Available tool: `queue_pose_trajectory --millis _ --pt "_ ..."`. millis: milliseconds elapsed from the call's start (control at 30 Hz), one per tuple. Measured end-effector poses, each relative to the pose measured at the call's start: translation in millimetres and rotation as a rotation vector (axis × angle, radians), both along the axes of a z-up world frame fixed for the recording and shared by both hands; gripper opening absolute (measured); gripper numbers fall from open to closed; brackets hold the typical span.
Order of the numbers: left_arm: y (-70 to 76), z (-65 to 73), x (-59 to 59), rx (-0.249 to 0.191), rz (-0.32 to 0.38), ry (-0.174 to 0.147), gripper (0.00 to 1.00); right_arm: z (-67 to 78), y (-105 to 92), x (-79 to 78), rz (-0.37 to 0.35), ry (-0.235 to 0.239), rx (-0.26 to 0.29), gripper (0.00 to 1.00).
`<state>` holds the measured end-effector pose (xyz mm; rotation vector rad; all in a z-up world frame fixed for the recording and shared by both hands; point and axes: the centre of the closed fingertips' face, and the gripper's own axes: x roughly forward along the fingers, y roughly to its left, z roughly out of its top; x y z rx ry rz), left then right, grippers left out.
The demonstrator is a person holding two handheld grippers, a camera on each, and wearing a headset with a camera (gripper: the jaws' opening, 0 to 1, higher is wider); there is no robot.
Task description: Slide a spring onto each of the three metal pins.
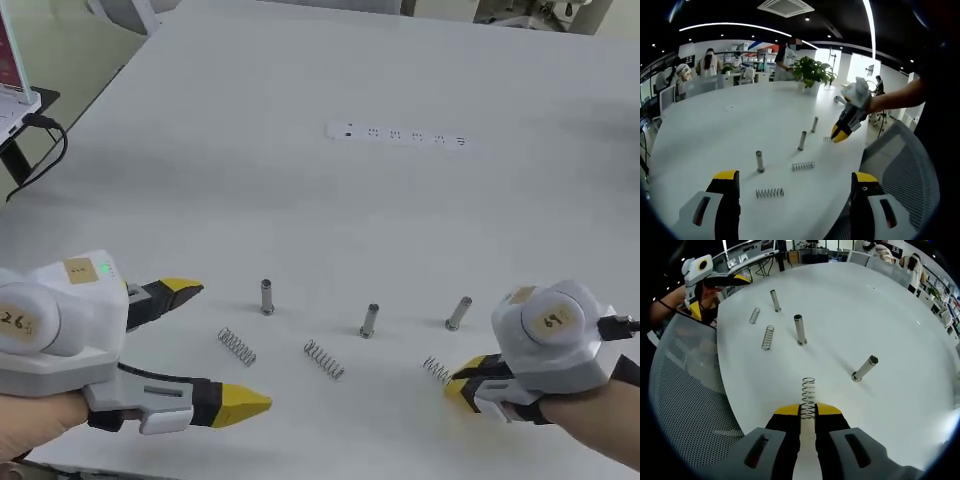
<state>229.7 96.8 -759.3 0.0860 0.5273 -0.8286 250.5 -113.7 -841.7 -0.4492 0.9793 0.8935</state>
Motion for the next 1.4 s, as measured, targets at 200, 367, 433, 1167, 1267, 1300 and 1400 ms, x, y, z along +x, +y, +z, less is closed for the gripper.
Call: queue_pose_trajectory --millis 200,367,433,1167,1267,1300,1400 --pt "-5.7 -0.1 -3.7 -0.010 -0.012 0.001 0.88 8.8 1.0 -0.1 0.020 -0.017 0.003 0.07" --pt "-17.1 0.8 -5.9 -0.034 -0.037 0.008 0.87 17.8 3.7 1.1 0.041 -0.037 0.006 0.07" --pt "-21.8 2.2 -5.2 -0.041 -0.048 0.004 0.86 23.0 5.6 2.0 0.047 -0.047 0.010 0.07" --pt "-47.9 13.4 5.0 -0.092 -0.134 -0.018 0.52 57.9 37.0 -11.6 0.205 -0.103 0.060 0.07" --pt "-54.1 14.2 4.6 -0.090 -0.161 -0.027 0.48 66.3 46.4 -12.6 0.234 -0.122 0.084 0.07" --pt "-55.3 14.7 5.3 -0.093 -0.166 -0.027 0.47 68.4 48.7 -13.0 0.245 -0.126 0.089 0.07" --pt "-60.3 18.3 8.3 -0.106 -0.185 -0.036 0.43 75.2 57.7 -13.9 0.294 -0.148 0.105 0.07"
